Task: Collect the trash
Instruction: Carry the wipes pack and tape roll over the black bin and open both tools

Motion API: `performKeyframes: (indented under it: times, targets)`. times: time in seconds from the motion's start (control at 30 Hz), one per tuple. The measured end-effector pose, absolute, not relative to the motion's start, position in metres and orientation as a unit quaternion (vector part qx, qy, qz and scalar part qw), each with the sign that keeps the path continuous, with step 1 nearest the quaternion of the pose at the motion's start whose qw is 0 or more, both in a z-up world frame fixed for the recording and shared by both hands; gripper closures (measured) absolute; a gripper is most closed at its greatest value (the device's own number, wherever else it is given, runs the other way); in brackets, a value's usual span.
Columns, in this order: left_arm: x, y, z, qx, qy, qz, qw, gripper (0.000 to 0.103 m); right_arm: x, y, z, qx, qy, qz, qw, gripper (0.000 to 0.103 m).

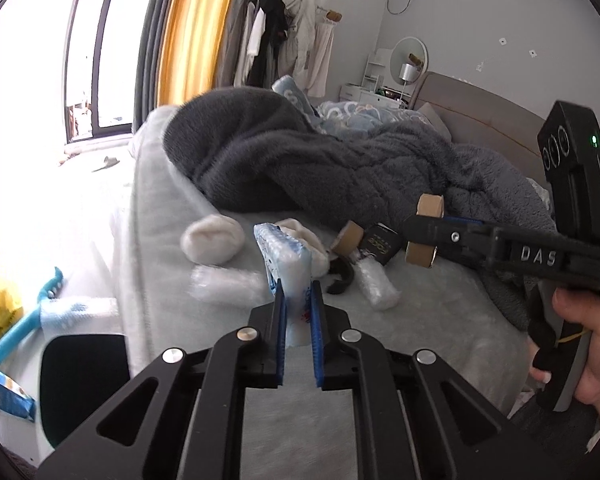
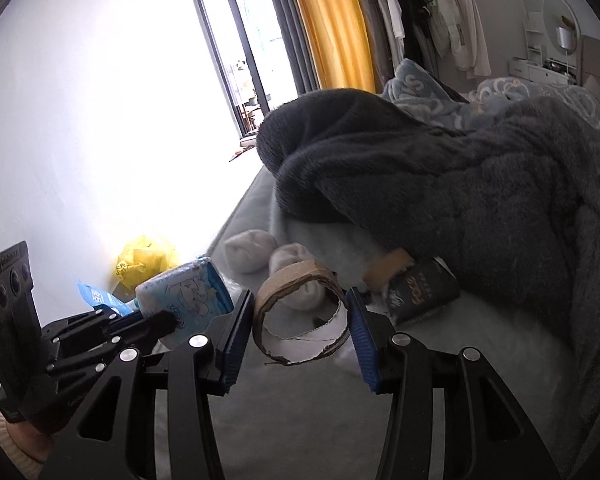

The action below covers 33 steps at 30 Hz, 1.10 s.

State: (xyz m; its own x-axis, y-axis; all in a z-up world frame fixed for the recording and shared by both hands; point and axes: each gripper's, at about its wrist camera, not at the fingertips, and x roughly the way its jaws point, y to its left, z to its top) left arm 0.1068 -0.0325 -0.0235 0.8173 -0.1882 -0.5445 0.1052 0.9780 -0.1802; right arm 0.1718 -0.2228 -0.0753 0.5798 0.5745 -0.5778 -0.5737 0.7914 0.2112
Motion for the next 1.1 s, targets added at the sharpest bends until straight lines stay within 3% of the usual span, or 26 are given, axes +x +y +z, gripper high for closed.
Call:
performKeyframes:
  times: [0.4, 1.1]
  targets:
    - [0.094, 0.038, -0.027, -0.068, 0.305, -0.002, 0.95, 0.091, 0.159, -0.139, -0.063, -0.003, 0.321, 0.351, 0.88, 0.055]
    - [0.081, 0.178, -0.114, -0.123, 0.433, 0.097, 0.888, 0.091, 0.147, 0.04, -0.088, -0.096, 0.36, 0.443, 0.816, 0.055]
